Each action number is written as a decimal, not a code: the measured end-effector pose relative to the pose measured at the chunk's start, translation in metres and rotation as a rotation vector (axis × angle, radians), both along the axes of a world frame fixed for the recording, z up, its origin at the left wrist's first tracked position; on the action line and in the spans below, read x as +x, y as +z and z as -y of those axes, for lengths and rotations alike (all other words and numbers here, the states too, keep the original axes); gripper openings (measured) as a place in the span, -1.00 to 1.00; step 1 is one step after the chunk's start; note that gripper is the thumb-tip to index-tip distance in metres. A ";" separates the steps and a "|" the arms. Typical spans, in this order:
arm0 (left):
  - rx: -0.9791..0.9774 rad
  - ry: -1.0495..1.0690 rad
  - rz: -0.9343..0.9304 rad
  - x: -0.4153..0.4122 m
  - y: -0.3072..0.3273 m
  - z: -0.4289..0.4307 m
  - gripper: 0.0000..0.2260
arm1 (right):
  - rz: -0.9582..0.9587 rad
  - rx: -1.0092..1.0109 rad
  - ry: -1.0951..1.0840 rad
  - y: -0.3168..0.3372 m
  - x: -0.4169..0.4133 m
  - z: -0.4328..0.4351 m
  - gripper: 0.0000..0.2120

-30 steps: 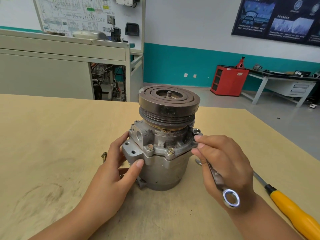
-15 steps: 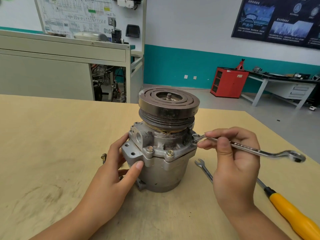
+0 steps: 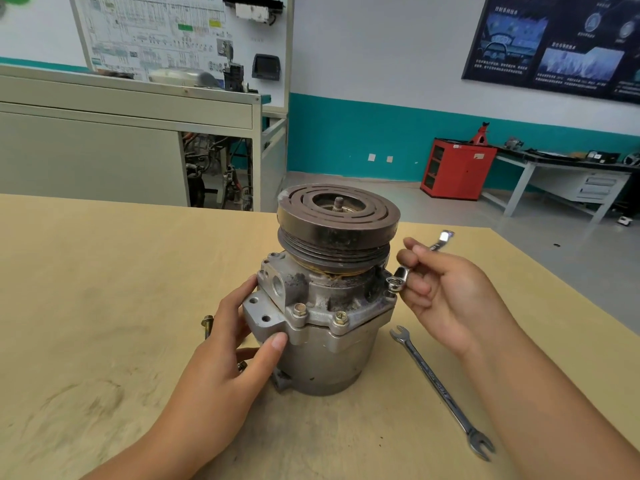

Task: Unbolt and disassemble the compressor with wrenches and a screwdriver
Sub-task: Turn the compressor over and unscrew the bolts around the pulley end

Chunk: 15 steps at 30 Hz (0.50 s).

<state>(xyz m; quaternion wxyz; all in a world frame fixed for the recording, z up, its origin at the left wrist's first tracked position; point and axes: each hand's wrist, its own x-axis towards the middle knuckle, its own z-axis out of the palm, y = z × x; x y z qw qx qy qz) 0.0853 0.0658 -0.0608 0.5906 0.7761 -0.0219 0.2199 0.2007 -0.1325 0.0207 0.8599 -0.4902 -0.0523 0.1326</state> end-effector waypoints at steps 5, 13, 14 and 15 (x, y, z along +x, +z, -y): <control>0.010 0.008 -0.005 -0.001 0.001 0.000 -0.46 | 0.000 -0.176 0.157 0.008 0.012 -0.003 -0.77; 0.006 0.003 -0.004 0.000 0.000 0.000 -0.39 | 0.159 0.160 -0.132 0.005 0.000 -0.002 -0.82; 0.004 0.001 -0.006 0.000 -0.001 0.000 -0.39 | 0.219 0.175 -0.192 0.005 -0.005 0.001 -0.82; 0.004 0.001 -0.007 0.000 -0.001 0.000 -0.39 | 0.291 0.154 -0.227 0.004 -0.011 0.003 -0.83</control>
